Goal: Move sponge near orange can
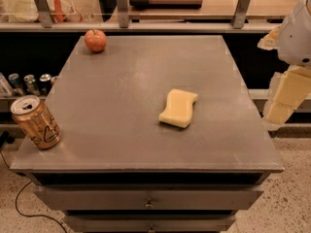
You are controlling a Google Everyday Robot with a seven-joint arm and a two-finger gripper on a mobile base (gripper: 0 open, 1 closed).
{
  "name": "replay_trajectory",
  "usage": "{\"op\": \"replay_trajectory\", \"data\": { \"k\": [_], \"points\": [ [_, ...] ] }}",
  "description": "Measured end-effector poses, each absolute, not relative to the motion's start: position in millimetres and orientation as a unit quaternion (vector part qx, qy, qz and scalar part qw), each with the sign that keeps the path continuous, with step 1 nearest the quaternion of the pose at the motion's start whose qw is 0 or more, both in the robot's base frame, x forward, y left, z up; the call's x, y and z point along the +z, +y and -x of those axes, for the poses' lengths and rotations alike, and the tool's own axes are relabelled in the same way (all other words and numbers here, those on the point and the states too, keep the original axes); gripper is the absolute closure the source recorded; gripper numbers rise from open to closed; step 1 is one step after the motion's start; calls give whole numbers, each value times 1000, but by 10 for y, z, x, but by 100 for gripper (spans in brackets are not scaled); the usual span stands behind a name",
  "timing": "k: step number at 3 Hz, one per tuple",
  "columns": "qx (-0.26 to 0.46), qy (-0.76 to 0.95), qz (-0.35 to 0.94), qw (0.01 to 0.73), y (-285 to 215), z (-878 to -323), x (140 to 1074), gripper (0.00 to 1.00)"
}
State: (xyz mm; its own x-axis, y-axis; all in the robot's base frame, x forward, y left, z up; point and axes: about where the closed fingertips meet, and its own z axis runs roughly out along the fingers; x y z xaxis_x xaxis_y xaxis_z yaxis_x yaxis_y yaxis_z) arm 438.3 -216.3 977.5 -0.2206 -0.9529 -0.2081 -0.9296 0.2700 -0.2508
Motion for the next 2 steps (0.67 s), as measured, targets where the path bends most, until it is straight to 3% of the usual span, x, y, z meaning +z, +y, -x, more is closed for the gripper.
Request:
{"op": "replay_trajectory", "data": {
  "k": [2],
  "points": [
    [-33, 803, 575, 154, -2185, -4464, 9794, 0]
  ]
}}
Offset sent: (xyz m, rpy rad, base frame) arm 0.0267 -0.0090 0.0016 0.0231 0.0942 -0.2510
